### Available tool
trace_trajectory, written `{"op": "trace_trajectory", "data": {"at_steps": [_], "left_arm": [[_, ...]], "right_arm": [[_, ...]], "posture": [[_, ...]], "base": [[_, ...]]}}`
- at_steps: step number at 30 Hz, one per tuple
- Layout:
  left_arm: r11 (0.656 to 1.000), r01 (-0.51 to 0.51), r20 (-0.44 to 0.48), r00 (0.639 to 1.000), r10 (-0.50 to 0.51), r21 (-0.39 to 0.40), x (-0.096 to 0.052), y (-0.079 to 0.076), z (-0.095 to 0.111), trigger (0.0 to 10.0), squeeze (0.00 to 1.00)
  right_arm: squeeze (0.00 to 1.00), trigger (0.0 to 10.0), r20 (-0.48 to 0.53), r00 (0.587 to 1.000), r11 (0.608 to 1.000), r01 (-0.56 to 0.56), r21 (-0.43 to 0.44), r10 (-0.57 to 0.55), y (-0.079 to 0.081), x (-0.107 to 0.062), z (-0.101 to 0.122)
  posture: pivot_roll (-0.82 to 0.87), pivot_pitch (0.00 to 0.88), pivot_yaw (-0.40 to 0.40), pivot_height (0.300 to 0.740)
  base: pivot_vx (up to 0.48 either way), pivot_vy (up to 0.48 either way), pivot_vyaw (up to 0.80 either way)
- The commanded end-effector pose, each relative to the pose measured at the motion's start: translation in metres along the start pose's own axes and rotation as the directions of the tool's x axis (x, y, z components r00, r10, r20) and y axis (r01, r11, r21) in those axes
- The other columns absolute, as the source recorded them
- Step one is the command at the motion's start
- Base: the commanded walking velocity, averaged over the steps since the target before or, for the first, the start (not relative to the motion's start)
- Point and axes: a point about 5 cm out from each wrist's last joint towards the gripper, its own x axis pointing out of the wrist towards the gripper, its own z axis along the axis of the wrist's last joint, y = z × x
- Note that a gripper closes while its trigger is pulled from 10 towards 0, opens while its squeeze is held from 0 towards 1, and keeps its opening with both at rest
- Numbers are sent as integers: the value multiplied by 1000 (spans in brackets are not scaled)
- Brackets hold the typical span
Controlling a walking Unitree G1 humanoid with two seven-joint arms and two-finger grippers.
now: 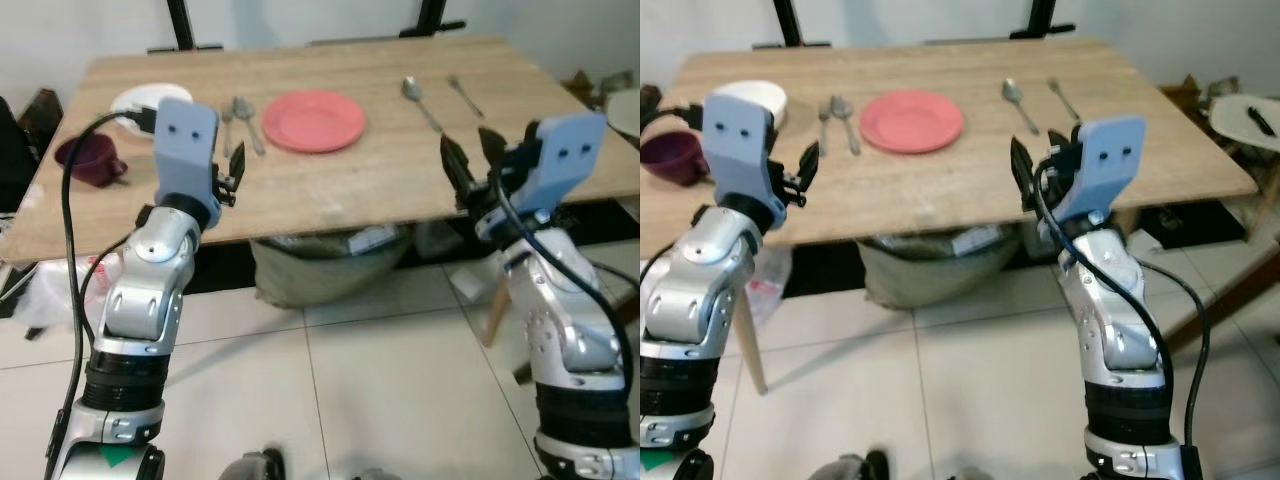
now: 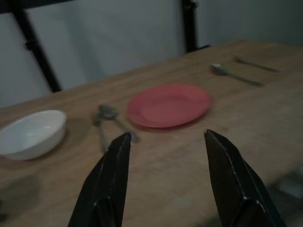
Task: Setting the table
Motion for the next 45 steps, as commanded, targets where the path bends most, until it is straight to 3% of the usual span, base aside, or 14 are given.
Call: {"op": "trace_trajectory", "data": {"at_steps": [1, 35, 45], "left_arm": [[1000, -17, -21, 1000, 17, 6, -1, 4, -5, 10000, 0], [1000, -8, -21, 1000, 8, 4, 0, 3, -6, 10000, 0], [1000, -4, -23, 1000, 4, -1, 1, 2, -6, 10000, 0]], "right_arm": [[0, 10000, -8, 1000, 1000, -8, 6, 8, 3, -1, -2], [0, 10000, -10, 1000, 1000, -8, 4, 8, 3, -1, -3], [0, 10000, -9, 1000, 1000, -6, 0, 6, 1, -2, -2]], "posture": [[-107, 23, 47, 740], [-112, 23, 52, 740], [-114, 21, 53, 740]], "base": [[-345, 0, 0], [-333, 0, 0], [-79, 0, 0]]}}
